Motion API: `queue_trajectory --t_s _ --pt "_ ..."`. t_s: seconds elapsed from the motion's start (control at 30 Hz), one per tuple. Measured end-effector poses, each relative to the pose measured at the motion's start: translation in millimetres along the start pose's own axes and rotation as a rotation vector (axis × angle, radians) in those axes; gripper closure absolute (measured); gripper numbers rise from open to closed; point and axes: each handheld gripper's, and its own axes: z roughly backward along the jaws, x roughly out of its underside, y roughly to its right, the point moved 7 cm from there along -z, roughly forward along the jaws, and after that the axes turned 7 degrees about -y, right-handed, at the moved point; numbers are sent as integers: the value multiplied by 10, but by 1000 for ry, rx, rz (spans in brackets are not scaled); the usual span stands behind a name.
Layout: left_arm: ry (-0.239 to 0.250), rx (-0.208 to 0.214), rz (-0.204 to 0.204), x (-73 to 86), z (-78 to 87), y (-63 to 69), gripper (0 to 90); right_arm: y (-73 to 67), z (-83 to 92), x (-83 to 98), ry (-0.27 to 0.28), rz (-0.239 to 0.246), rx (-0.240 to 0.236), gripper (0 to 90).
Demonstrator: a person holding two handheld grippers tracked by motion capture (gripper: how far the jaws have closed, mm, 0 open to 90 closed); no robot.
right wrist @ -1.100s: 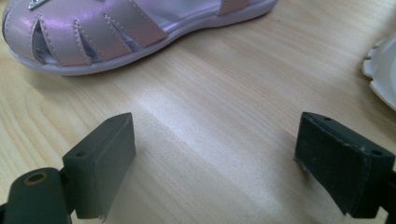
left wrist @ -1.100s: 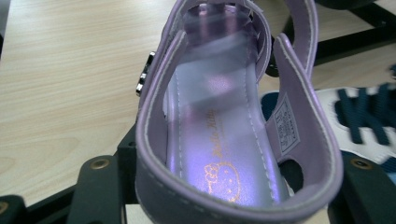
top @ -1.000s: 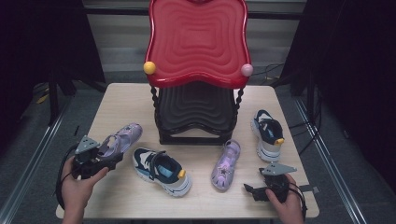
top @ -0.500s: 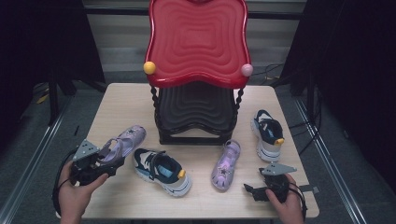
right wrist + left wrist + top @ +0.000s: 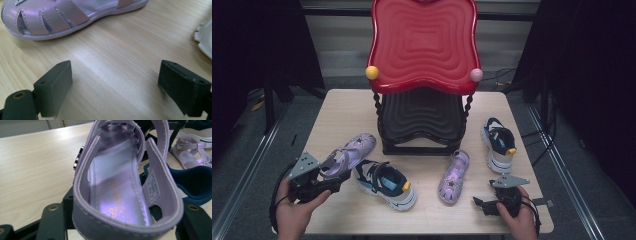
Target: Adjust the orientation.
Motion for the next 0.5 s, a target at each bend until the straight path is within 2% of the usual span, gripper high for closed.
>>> queue_trajectory --t_s 0.2,0.37,0.5 --pt "28 26 -35 -53 -11 135 369 -1 0 0 -1 -2 0 115" --pt "64 56 -49 -133 -49 255 369 0 -1 -1 1 0 0 115" --pt "76 57 -74 -209 -85 335 369 -1 0 0 0 -1 -1 115"
